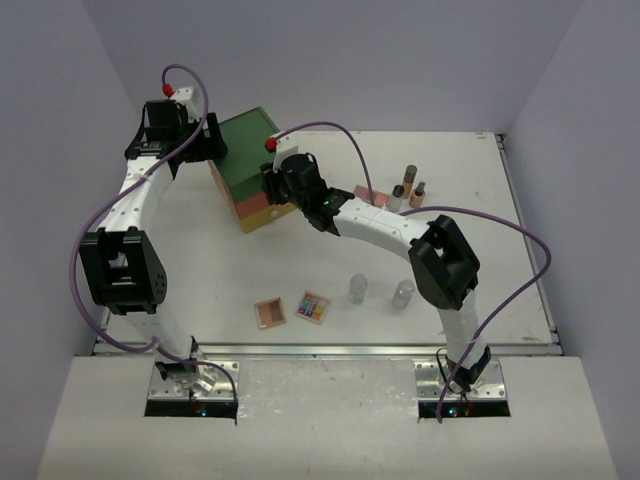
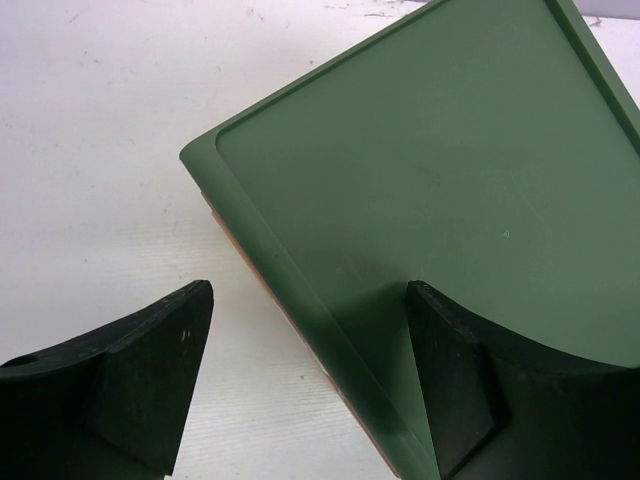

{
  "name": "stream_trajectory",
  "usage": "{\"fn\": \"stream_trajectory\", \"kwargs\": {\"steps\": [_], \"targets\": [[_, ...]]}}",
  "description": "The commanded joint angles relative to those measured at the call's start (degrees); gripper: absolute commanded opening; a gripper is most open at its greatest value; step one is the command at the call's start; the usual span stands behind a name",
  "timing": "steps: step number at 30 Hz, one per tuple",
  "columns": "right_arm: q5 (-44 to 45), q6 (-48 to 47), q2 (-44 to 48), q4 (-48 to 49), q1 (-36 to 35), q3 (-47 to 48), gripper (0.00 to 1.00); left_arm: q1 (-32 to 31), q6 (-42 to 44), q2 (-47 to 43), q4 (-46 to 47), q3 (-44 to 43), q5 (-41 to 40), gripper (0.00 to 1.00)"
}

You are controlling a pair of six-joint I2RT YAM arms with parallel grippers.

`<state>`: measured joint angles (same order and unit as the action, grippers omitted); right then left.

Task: Organize the makeup

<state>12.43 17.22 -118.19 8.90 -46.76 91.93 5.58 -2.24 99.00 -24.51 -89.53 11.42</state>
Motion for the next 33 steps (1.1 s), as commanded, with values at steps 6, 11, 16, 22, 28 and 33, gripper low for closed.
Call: {"fn": "stream_trajectory", "kwargs": {"steps": [6,11,16,22,28,33], "targets": [[0.99,-1.99,-1.34,5.04,0.17,3.38,0.43,-0.37,0.60,-2.35,1.22,1.03,-0.88,0.77],[2.24,-2.03,-2.30,4.88,0.50,4.11,0.41,-0.31,0.34,-2.23,1.47,1.03,-1.52,0.77],[3.08,-2.25,-2.50,5.37,0.68,4.42,0.38,-0.32,-0.65,-2.49,2.09,0.53,-0.57,0.77],[3.36,-3.97,-2.49,6.22,0.84,4.35,0.19,-0.40,-0.52,-2.76,2.10,0.55,-0.55,0.77],[3.60,-4.52,-1.28,5.96,0.90,2.54,0.01,-0.34,-0.57,-3.71,2.13,0.50,-0.50,0.77],[0.36,-5.65,2.61,4.80,0.59,-1.58,0.00,-0.34,-0.66,-4.25,2.45,0.21,-1.22,0.78]]}}
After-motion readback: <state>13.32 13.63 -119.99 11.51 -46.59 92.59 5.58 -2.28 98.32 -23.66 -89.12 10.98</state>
